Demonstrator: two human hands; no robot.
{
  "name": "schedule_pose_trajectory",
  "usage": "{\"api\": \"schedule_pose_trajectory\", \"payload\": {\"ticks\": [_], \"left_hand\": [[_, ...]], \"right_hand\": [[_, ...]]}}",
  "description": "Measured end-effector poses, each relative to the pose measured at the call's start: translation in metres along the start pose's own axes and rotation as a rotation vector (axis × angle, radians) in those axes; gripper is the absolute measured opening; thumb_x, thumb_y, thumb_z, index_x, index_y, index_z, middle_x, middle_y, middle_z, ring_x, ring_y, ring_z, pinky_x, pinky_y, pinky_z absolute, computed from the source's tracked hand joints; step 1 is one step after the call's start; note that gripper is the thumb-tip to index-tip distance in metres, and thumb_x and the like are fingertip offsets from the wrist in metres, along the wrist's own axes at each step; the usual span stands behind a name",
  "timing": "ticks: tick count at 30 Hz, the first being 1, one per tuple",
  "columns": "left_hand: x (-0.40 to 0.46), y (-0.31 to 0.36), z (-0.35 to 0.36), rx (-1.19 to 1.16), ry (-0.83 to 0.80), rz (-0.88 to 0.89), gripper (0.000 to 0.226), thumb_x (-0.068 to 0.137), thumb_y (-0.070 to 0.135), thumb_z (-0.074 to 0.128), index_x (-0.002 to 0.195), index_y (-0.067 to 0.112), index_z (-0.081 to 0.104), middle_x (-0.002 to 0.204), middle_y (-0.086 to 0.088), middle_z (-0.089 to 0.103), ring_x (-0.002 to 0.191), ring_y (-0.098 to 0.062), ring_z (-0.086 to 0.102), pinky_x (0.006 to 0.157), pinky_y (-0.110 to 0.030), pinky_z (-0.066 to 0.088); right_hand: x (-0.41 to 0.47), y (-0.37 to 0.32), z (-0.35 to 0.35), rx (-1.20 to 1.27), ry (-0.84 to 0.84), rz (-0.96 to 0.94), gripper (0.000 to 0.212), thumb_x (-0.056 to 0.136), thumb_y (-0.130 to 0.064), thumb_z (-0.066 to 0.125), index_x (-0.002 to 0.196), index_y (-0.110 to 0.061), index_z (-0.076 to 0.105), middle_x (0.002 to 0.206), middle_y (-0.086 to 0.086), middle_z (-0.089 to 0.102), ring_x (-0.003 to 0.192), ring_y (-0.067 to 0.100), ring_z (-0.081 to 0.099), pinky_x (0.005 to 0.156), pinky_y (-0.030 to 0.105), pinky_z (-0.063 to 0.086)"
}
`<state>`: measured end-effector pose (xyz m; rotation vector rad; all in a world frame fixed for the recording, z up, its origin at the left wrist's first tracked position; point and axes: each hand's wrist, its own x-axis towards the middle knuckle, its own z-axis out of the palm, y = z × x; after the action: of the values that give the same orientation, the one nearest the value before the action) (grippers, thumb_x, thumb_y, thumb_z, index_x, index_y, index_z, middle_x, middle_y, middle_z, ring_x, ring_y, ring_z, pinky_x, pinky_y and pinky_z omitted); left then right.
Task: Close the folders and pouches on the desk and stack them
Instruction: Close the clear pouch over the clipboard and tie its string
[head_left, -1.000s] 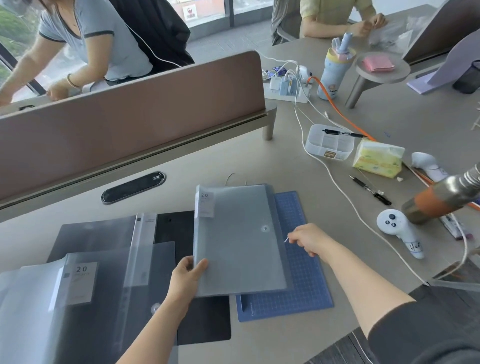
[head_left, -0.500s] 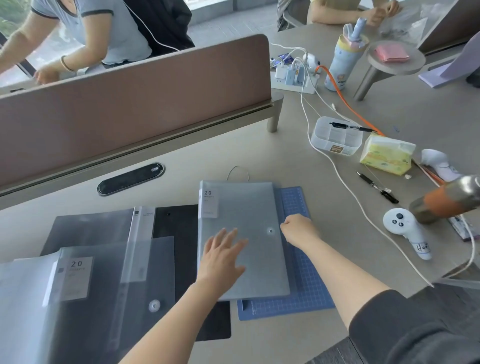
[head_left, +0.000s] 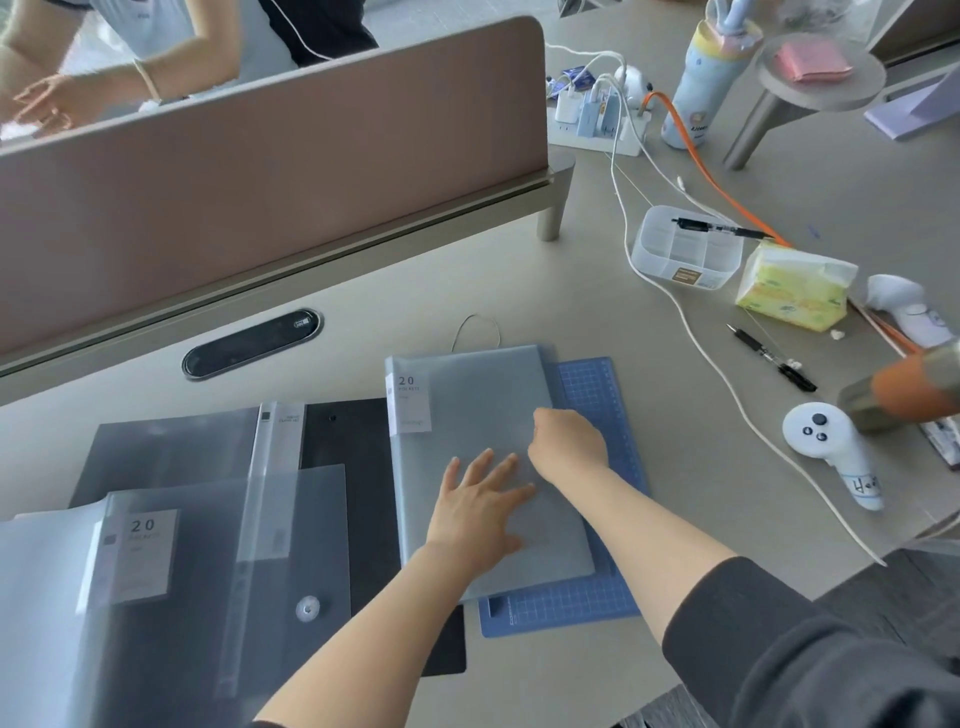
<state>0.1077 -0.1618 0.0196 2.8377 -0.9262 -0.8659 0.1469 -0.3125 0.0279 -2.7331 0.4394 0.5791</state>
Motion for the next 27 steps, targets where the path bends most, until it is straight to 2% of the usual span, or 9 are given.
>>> {"api": "schedule_pose_trajectory", "payload": {"ticks": [4, 7, 11, 16, 19, 27], "left_hand": [[-0.001, -0.001, 0.0, -0.016, 0.021, 0.009, 0.065, 0.092, 0.049, 0.06, 0.149, 0.048, 0.03, 0.168, 0.009, 0.005, 0.154, -0.023, -0.004, 0.123, -0.054, -0.005], [-0.002, -0.001, -0.001, -0.022, 0.025, 0.011, 0.063, 0.091, 0.048, 0.06, 0.148, 0.046, 0.034, 0.168, 0.01, 0.006, 0.154, -0.022, -0.002, 0.123, -0.053, -0.004], [-0.002, -0.002, 0.0, -0.025, 0.028, 0.003, 0.065, 0.092, 0.05, 0.059, 0.149, 0.049, 0.029, 0.168, 0.008, 0.005, 0.154, -0.022, -0.003, 0.123, -0.053, -0.004], [-0.003, -0.002, 0.0, -0.013, 0.014, -0.002, 0.067, 0.092, 0.051, 0.059, 0.151, 0.049, 0.026, 0.168, 0.01, 0.003, 0.154, -0.02, -0.005, 0.123, -0.051, -0.004], [-0.003, -0.003, 0.0, -0.015, 0.013, -0.004, 0.067, 0.092, 0.051, 0.059, 0.151, 0.048, 0.027, 0.168, 0.011, 0.002, 0.154, -0.02, -0.005, 0.123, -0.05, -0.005], [-0.004, -0.004, 0.002, -0.006, 0.013, 0.003, 0.066, 0.092, 0.052, 0.058, 0.151, 0.048, 0.026, 0.168, 0.011, 0.002, 0.154, -0.019, -0.005, 0.123, -0.05, -0.006]], "right_hand": [[-0.008, -0.01, 0.002, -0.115, 0.011, -0.138, 0.009, 0.093, -0.009, 0.05, 0.094, -0.014, 0.056, 0.09, 0.007, 0.061, 0.079, 0.028, 0.055, 0.063, 0.034, 0.038], [-0.014, -0.006, 0.011, -0.08, 0.011, -0.179, 0.013, 0.094, -0.011, 0.048, 0.082, -0.017, 0.047, 0.075, 0.001, 0.049, 0.073, 0.026, 0.05, 0.058, 0.032, 0.034], [-0.021, 0.013, 0.02, 0.076, 0.018, -0.117, 0.025, 0.092, -0.012, 0.046, 0.068, -0.018, 0.042, 0.065, -0.001, 0.047, 0.066, 0.025, 0.05, 0.047, 0.029, 0.028], [-0.019, 0.041, 0.016, 0.292, -0.028, 0.043, 0.031, 0.086, -0.009, 0.049, 0.058, -0.021, 0.046, 0.064, -0.002, 0.053, 0.065, 0.021, 0.05, 0.05, 0.03, 0.034], [-0.011, 0.052, 0.009, 0.347, -0.02, 0.122, 0.024, 0.085, -0.009, 0.053, 0.064, -0.019, 0.056, 0.072, -0.001, 0.063, 0.07, 0.02, 0.057, 0.052, 0.029, 0.039], [0.017, 0.044, 0.001, 0.3, 0.04, 0.087, 0.02, 0.097, -0.019, 0.051, 0.079, -0.014, 0.058, 0.087, 0.0, 0.064, 0.084, 0.023, 0.059, 0.063, 0.032, 0.042]]}}
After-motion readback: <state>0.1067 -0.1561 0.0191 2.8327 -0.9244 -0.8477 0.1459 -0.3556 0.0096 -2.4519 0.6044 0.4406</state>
